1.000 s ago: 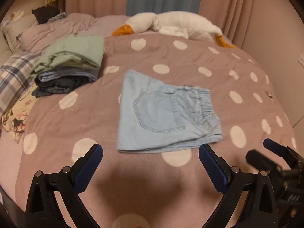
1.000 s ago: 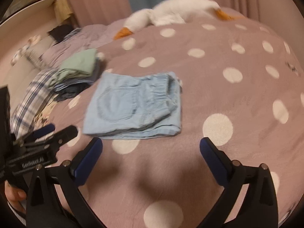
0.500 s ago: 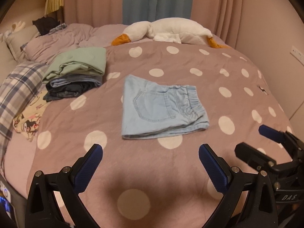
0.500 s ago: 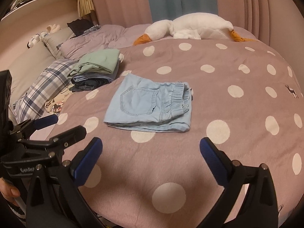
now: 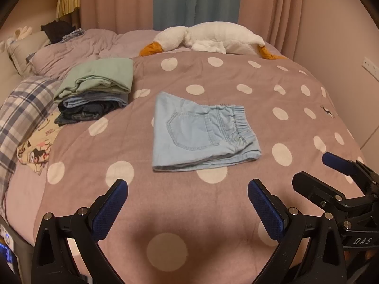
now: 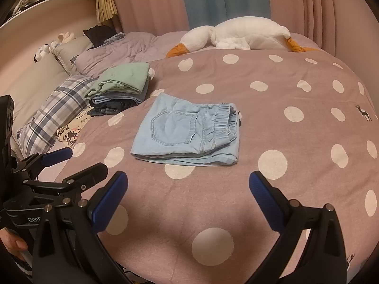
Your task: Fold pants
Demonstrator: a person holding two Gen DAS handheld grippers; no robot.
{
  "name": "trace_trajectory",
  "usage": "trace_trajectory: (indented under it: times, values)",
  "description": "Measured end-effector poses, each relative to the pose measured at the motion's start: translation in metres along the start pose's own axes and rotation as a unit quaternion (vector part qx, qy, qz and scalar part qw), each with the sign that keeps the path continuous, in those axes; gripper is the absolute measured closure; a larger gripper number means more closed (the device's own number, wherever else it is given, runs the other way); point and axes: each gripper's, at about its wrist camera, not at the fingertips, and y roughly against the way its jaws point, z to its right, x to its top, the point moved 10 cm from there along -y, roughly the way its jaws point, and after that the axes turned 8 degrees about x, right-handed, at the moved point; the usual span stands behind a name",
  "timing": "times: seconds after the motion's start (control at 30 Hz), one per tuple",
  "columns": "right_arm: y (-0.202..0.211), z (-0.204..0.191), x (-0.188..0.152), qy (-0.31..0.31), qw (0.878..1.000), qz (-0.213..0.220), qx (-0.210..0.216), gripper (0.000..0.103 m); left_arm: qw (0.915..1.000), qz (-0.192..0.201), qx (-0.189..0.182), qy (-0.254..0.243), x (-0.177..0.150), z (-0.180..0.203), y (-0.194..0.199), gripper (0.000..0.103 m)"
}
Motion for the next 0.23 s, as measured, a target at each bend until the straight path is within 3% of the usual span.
trace_trajectory:
  times: [0.23]
  values:
    - [0.0005, 0.0003, 0.0004, -0.001, 1.0, 0.0, 0.0, 0.0, 1.0, 0.0, 0.0, 0.001, 0.0001, -0.0003, 0.0015, 0.002]
